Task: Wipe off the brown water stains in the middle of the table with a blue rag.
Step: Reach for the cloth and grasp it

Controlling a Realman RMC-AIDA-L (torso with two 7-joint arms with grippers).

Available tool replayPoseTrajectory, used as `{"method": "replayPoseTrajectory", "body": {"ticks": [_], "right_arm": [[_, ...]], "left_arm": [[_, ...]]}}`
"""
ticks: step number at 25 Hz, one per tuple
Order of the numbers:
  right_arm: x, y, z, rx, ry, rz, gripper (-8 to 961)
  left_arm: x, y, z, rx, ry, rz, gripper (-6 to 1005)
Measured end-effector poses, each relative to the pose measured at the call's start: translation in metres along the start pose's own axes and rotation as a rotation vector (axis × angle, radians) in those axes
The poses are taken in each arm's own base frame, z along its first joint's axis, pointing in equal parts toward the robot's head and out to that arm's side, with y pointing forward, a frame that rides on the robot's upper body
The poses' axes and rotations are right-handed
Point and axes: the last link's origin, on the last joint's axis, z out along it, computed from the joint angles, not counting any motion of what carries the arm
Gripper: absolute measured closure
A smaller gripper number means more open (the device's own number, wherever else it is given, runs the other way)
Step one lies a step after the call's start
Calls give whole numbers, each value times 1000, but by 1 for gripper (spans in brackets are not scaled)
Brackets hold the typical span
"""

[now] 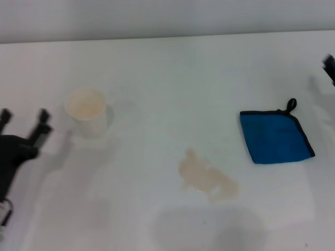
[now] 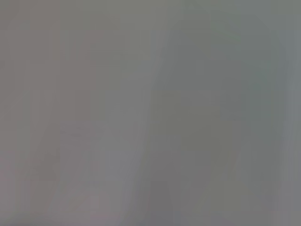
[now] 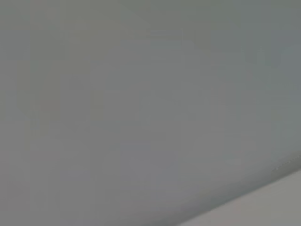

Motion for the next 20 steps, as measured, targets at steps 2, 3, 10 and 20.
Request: {"method": "replayPoseTrajectory", "body": {"ticks": [2, 3, 10, 20], "right_arm": [[-9, 10, 9, -113, 36, 21, 118], [-13, 17, 13, -177, 64, 29, 118], [-52, 77, 43, -584, 331, -130, 118], [-99, 139, 59, -780, 843, -400, 120]], "left_arm": [[1, -5, 0, 17, 4, -19, 106], [3, -16, -1, 49, 12, -60, 106], [11, -57, 3, 100, -7, -200, 106], [15, -61, 7, 111, 4, -201, 106]]}}
